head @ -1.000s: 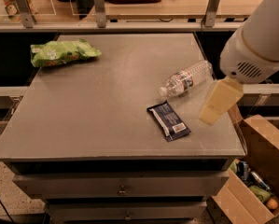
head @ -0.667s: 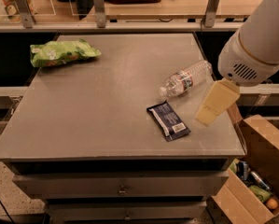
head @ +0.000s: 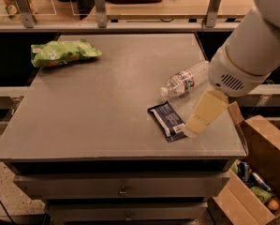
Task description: Move rxbar blueberry near green rice chip bag
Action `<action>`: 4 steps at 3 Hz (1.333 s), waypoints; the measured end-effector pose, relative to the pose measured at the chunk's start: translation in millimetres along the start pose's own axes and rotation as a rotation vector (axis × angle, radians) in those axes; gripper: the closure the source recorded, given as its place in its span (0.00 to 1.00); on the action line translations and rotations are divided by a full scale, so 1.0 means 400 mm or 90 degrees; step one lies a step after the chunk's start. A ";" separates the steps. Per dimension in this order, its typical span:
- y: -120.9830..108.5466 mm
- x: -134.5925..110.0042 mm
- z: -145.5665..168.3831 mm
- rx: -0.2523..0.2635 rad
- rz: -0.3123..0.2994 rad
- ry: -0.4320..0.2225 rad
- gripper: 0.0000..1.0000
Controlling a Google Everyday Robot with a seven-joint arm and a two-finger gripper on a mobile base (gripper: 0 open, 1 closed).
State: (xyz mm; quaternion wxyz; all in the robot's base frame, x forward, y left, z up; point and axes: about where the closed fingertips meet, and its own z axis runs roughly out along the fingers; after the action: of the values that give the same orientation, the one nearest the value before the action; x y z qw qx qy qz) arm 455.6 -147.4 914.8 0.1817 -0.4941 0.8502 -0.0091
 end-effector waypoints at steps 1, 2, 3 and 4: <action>0.074 -0.035 0.075 -0.018 0.010 0.045 0.00; 0.118 -0.081 0.134 -0.016 0.025 0.091 0.00; 0.116 -0.085 0.130 -0.010 0.050 0.090 0.00; 0.117 -0.084 0.130 -0.011 0.046 0.089 0.00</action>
Offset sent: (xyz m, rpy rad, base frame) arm -0.0035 0.0971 -0.0772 -0.1727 0.1546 -0.1197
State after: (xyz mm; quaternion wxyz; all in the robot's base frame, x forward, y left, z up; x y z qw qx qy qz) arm 448.0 -86.6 867.4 0.1178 -0.4626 0.8782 -0.0300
